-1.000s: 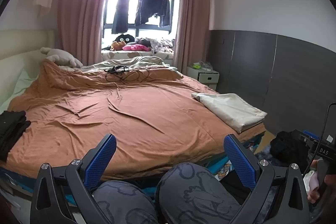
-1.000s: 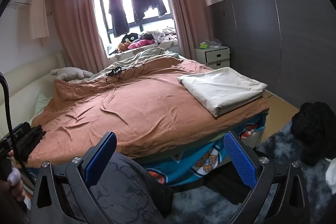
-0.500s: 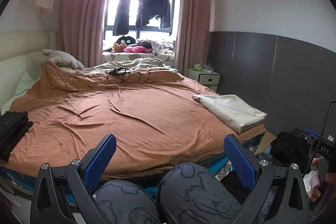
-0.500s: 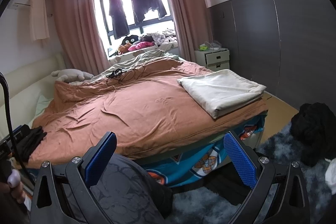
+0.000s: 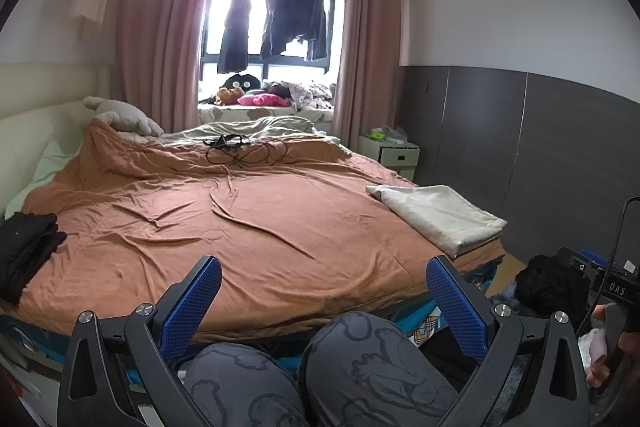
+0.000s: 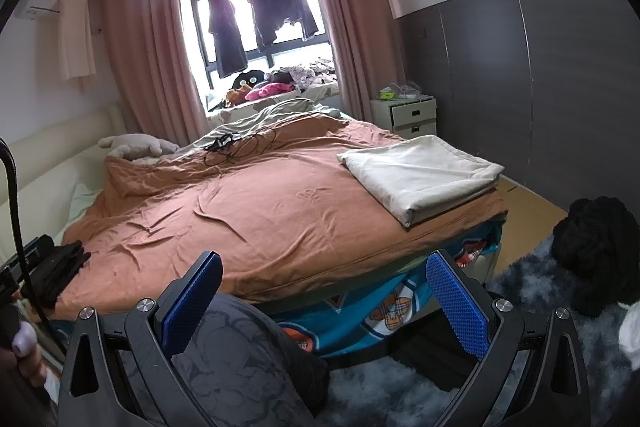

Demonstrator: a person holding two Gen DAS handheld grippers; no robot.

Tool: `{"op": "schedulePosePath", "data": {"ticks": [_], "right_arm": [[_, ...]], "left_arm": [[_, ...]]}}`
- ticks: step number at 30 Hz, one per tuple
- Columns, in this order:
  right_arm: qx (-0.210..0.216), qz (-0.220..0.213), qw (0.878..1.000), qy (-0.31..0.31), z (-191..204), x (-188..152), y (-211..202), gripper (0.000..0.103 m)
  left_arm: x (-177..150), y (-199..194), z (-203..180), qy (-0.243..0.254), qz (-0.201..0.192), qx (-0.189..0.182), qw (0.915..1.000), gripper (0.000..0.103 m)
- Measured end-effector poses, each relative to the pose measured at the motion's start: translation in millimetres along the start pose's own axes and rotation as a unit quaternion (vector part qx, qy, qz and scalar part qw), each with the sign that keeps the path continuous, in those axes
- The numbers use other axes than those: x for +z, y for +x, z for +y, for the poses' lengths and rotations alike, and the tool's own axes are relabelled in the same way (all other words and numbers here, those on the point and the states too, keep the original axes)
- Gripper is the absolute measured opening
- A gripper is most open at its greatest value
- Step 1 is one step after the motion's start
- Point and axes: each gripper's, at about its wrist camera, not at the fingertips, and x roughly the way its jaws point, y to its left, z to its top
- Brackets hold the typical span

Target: Fold large clothes

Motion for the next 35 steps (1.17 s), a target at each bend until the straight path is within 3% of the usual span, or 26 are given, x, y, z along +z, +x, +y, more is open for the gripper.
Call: {"op": "schedulePosePath", "data": {"ticks": [35], "right_arm": [[-0.006, 0.0, 1.0, 0.006, -1.1, -4.5, -6.4, 0.102]], "left_arm": [[-1.9, -8.1, -8.6, 0.005, 0.0, -0.001, 1.0, 0.102]]}}
